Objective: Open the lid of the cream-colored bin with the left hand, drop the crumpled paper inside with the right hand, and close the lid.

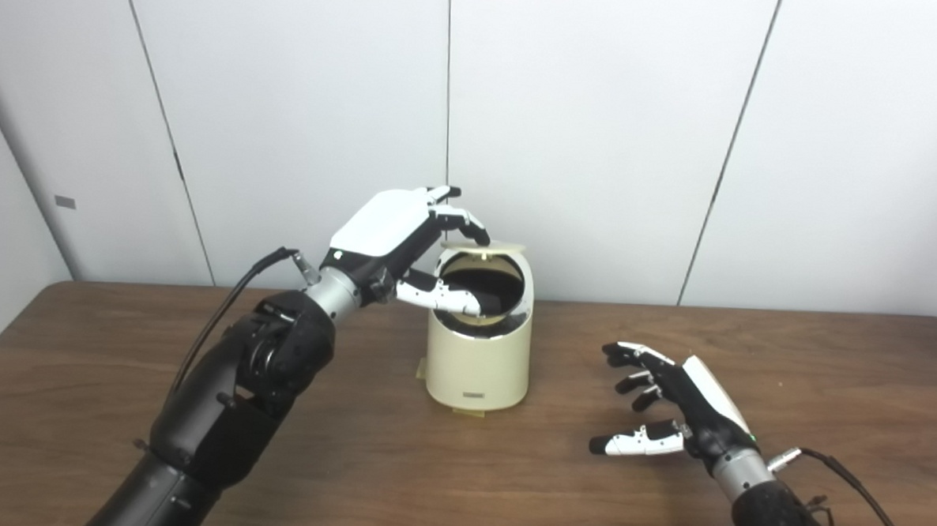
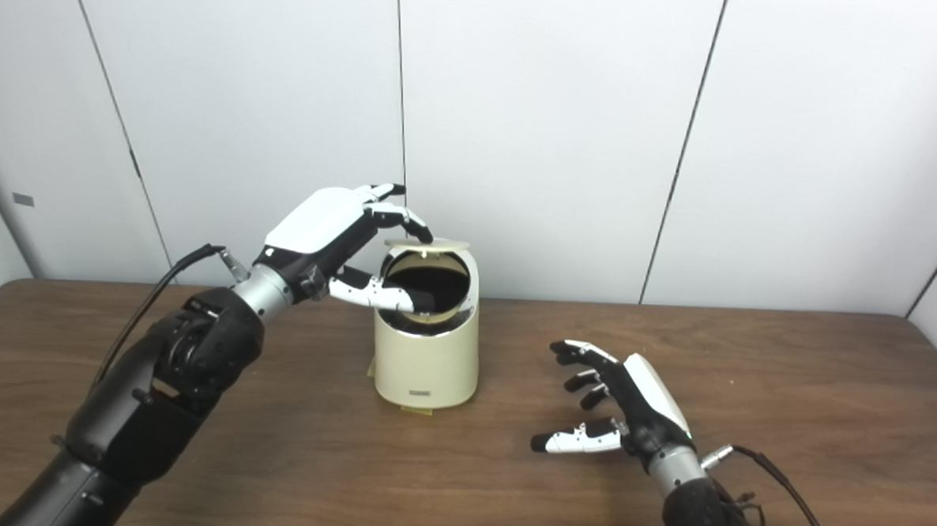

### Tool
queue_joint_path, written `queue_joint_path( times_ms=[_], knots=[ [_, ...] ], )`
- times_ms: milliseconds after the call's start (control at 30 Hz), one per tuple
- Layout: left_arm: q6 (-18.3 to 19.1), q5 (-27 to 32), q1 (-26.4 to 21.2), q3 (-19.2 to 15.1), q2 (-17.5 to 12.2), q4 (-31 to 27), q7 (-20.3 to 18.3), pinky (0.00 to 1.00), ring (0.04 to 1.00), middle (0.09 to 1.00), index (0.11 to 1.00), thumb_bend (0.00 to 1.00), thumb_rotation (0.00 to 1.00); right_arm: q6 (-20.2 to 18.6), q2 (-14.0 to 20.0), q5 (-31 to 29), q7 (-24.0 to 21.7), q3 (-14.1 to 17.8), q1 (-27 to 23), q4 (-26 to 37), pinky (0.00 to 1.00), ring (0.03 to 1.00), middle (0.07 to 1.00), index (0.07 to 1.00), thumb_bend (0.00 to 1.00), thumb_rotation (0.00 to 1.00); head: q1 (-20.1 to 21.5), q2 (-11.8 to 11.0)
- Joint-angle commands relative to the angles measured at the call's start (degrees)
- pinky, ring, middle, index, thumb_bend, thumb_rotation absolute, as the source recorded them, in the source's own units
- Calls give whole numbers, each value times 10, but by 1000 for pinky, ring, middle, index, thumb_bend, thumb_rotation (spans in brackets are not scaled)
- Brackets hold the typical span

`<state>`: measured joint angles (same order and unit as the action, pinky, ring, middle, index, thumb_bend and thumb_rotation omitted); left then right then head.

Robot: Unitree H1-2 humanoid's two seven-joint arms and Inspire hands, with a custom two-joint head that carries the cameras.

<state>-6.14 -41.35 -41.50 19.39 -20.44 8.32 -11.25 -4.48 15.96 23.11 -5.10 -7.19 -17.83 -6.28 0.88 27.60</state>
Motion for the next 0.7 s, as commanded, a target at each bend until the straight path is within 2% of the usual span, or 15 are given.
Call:
queue_joint_path(
  times_ms=[0,333,500,667],
  knots=[
    [-13,-18,-35,-3,-14,-22,14,1000,954,724,722,1000,721,-3,1,-3,2,5,-21,23,543,683,798,814,907,167,0,1],
    [-23,-32,-22,-3,-22,-48,-9,1000,940,727,729,975,683,-5,3,-2,2,2,-21,24,544,690,804,820,901,186,4,8],
    [-30,-46,-13,2,-28,-60,-19,1000,937,727,734,972,704,-18,3,-3,-3,2,-20,33,551,694,806,820,899,181,4,10],
    [-43,-56,-2,5,-30,-64,-15,1000,922,721,728,972,698,-27,3,0,-6,1,-18,38,553,698,805,820,899,184,6,14]
  ],
)
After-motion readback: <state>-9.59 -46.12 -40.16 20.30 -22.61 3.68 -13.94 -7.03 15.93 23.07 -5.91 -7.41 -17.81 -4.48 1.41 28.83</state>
